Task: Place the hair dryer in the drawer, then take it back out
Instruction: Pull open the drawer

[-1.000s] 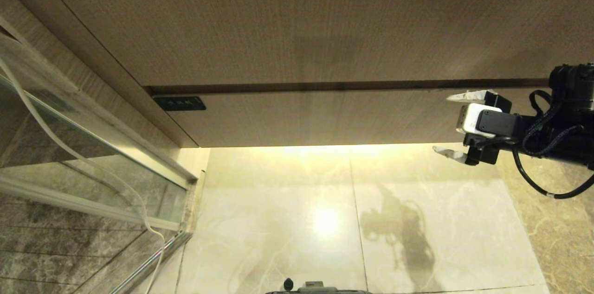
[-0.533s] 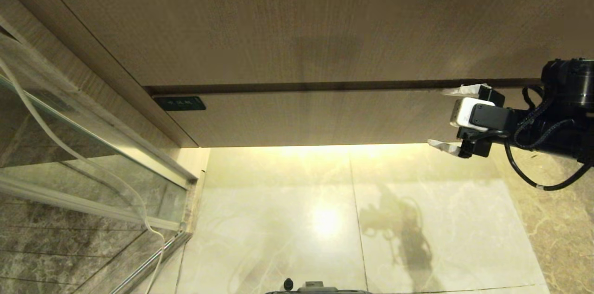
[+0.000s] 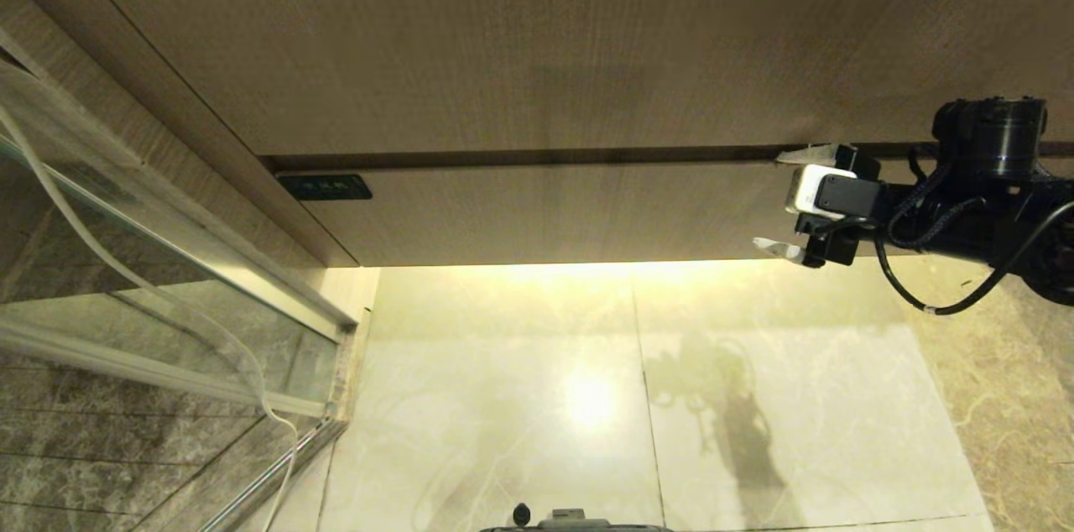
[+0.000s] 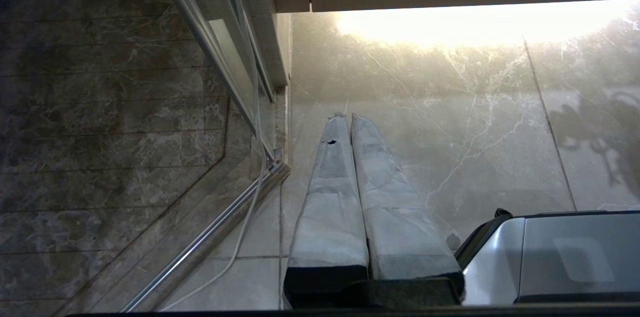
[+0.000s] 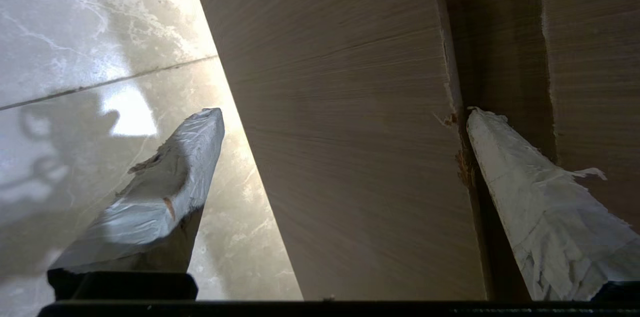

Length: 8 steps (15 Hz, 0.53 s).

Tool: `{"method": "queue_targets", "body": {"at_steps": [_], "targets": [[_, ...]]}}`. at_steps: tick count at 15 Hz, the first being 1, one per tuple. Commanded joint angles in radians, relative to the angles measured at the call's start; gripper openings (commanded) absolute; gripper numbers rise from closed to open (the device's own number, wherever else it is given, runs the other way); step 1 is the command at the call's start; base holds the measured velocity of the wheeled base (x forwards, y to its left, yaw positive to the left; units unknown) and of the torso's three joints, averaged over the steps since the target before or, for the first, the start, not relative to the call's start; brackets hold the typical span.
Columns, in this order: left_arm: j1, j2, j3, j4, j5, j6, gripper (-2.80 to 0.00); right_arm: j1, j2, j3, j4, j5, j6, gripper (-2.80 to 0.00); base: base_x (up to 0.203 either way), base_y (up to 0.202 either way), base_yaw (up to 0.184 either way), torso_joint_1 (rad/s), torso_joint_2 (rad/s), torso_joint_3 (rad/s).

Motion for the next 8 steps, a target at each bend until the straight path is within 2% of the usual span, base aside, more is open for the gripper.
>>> {"method": "queue_targets", "body": {"at_steps": [1, 8], "targets": [[0.000, 0.000, 0.001, 0.000, 0.000, 0.000, -2.80, 0.000, 0.036, -0.034, -0.003, 0.003, -0.006, 0.00, 0.000, 0.000, 0.000, 0.000, 0.00, 0.000], [0.000, 0.000, 0.000, 0.000, 0.000, -0.001, -2.80, 0.000, 0.056, -0.036, -0.058, 0.004, -0.006, 0.00, 0.000, 0.000, 0.000, 0.000, 0.00, 0.000]]}}
